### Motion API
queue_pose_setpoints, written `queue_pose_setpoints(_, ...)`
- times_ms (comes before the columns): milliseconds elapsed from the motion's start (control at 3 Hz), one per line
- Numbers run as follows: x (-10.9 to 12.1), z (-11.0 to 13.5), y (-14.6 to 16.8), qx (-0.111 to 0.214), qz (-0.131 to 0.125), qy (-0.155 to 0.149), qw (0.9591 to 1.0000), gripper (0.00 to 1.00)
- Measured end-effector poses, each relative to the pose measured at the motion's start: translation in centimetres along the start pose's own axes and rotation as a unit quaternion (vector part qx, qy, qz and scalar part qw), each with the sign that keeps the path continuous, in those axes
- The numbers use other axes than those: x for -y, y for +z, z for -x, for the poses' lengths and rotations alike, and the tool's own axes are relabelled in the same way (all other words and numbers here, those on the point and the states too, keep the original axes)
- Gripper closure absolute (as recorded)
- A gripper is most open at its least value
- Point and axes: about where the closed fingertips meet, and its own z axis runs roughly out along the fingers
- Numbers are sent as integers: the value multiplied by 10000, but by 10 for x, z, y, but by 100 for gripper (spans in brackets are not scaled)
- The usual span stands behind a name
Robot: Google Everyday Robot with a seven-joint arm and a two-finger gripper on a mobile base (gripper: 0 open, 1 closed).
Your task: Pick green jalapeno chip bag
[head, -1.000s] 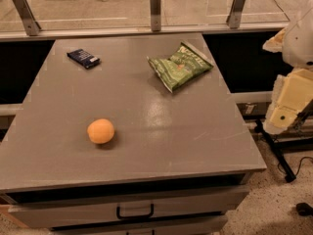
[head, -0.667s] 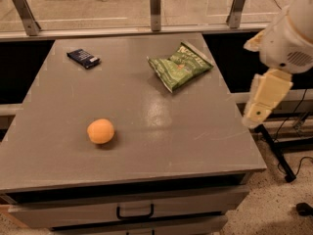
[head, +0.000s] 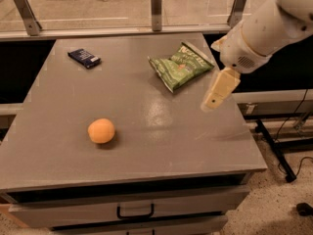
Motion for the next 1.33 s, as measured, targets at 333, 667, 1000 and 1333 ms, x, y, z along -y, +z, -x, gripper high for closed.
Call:
queue_pose_setpoints(333, 17, 12, 37, 307, 34, 172, 9994, 0)
queue_pose_setpoints(667, 28, 16, 74, 545, 167, 428, 9975, 0)
queue_pose_setpoints(1000, 49, 21, 102, 688, 149, 596, 9957, 0)
queue_pose_setpoints(1333, 71, 24, 126, 789, 137, 797, 9936, 0)
